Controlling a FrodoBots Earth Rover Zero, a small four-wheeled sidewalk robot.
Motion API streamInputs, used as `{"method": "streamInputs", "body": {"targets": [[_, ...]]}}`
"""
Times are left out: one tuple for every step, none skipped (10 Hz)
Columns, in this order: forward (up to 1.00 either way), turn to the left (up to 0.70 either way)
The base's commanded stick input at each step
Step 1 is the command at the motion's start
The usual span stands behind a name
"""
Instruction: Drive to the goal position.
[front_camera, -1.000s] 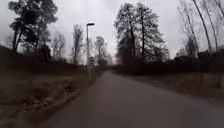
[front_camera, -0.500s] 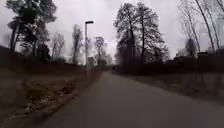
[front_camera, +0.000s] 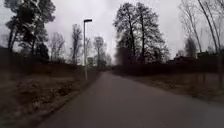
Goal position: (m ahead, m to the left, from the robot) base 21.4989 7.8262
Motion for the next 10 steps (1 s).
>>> {"method": "streamInputs", "body": {"targets": [[0.7,0.0],[0.7,0.0],[0.7,0.0],[0.7,0.0],[0.7,0.0],[0.7,0.0],[0.7,0.0],[0.7,0.05],[0.7,0.12],[0.7,0.14]]}}
